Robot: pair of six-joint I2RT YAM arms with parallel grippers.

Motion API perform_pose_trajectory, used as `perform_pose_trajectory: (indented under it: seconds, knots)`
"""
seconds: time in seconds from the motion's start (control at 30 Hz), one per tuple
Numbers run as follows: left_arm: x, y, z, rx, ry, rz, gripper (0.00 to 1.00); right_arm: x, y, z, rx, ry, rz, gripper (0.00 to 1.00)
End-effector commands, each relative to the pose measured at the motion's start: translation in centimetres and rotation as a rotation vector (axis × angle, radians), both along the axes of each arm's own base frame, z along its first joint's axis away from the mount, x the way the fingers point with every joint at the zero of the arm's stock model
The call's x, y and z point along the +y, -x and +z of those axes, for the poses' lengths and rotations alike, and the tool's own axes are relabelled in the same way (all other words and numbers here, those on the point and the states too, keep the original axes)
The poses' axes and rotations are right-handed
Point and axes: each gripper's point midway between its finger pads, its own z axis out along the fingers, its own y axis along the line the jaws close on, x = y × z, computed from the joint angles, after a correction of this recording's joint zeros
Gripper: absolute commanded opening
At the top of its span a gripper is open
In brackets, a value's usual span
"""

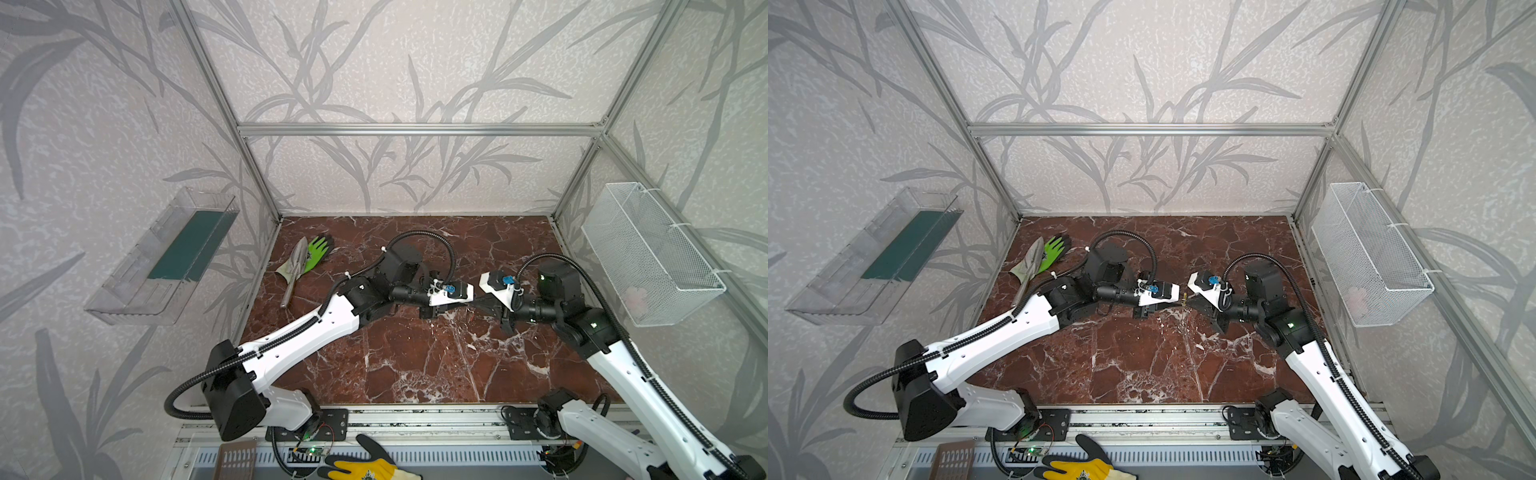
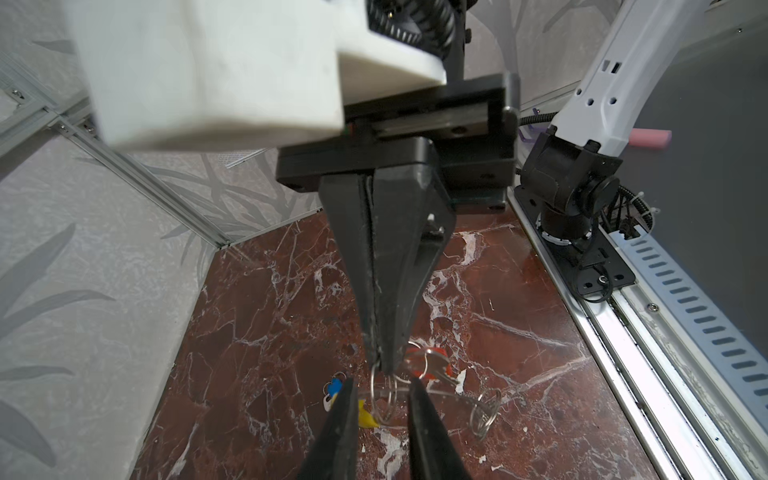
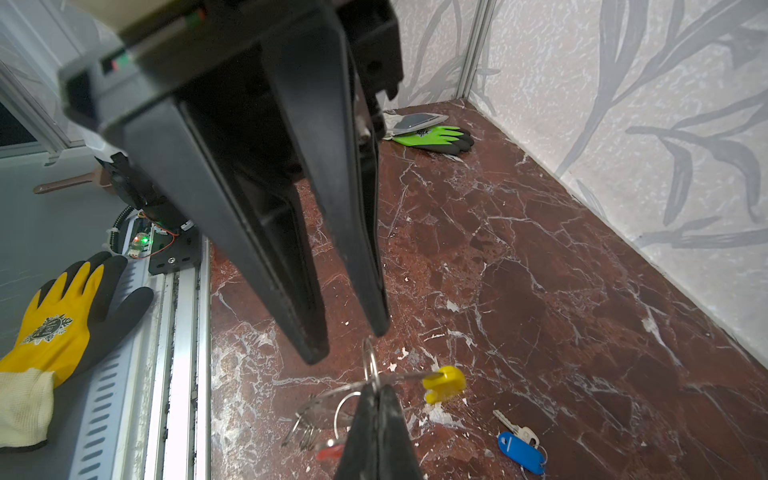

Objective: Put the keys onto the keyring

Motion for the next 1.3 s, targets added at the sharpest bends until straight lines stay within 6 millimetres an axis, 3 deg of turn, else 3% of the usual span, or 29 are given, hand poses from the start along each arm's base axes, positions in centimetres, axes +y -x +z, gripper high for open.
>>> perform_pose_trajectory:
  seconds: [0.0, 0.27, 0.63, 0.9, 1.07, 1.13, 1.27]
  knots:
    - [-0.2, 0.0, -0.3, -0.014, -0.039, -0.012, 0.24, 0.1, 0.5, 1.4, -0.031, -0.017, 0.019, 0.0]
    - [-0.9, -0.1, -0.6, -0.008, -0.046, -0.021, 0.16, 0.1, 0.8, 1.4, -0.033, -0.025, 0.032, 0.0]
    - [-1.1, 0.1, 0.0, -0.009, -0.032, -0.029, 0.16, 0.1, 0.8, 0.7, -0.028, -0.006, 0.037, 0.0]
    - [-1.3, 0.3, 0.0, 0.002, -0.031, -0.039, 0.1, 0.2, 0.9, 0.6, -0.027, -0.006, 0.047, 0.0]
    - [-1.5, 0.4, 0.2, 0.021, -0.021, -0.047, 0.0, 0.1, 0.6, 0.4, -0.032, 0.0, 0.033, 0.0]
    - [-1.7, 0.2, 0.4, 0.029, -0.005, -0.035, 0.0, -0.4, -0.1, 0.2, -0.046, 0.013, -0.016, 0.13]
    - [-1.6, -0.4, 1.5, 0.033, 0.06, 0.004, 0.0, -1.4, -0.6, -0.2, -0.089, -0.004, -0.094, 0.28]
